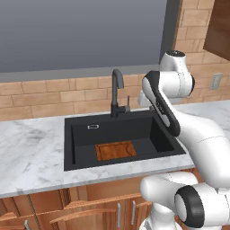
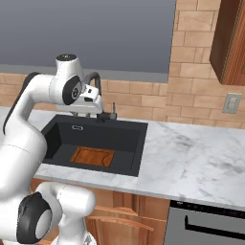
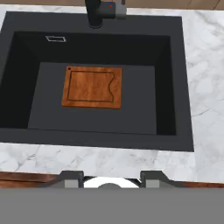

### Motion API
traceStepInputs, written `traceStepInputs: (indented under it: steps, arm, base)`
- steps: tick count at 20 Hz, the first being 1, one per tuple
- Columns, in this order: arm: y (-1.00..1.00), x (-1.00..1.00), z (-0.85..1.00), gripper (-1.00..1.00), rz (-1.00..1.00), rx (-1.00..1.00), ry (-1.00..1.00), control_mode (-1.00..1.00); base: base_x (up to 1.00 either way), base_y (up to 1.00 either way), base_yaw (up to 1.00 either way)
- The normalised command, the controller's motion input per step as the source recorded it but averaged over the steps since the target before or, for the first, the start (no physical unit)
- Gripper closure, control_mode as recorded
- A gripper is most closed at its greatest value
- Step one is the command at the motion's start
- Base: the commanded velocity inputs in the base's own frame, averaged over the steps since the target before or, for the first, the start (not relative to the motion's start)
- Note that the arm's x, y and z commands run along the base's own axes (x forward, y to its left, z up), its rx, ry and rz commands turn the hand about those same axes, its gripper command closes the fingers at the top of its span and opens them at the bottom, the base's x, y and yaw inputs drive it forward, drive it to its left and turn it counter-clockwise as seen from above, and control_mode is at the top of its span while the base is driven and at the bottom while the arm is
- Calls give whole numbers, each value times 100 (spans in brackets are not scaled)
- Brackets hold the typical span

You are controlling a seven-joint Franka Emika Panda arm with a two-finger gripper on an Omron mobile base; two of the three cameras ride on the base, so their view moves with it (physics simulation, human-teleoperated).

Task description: Turn on the sink faucet with hot water and rinse the cutting board for ten seconds, then turn off the faucet. Push the cutting board to reach the water if necessary.

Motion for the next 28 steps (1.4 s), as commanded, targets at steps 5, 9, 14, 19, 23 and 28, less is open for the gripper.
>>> traceStepInputs:
  steps: [5, 9, 14, 19, 23, 28]
  arm:
    - [-4, -12, 0, -100, 2, 0, -8, -100]
    - [-23, -14, 0, -100, 5, 0, -21, -100]
    - [-35, -3, -2, -100, 5, 2, -23, -100]
    - [-36, 0, -3, -100, 6, 3, -19, -100]
    - [-38, 0, -4, -100, 5, 4, -18, -100]
    - [-32, 2, -5, -100, 5, 3, -16, -100]
  base:
    - [0, 0, 0]
    - [0, 0, 0]
    - [0, 0, 0]
    - [0, 0, 0]
    - [0, 0, 0]
    - [0, 0, 0]
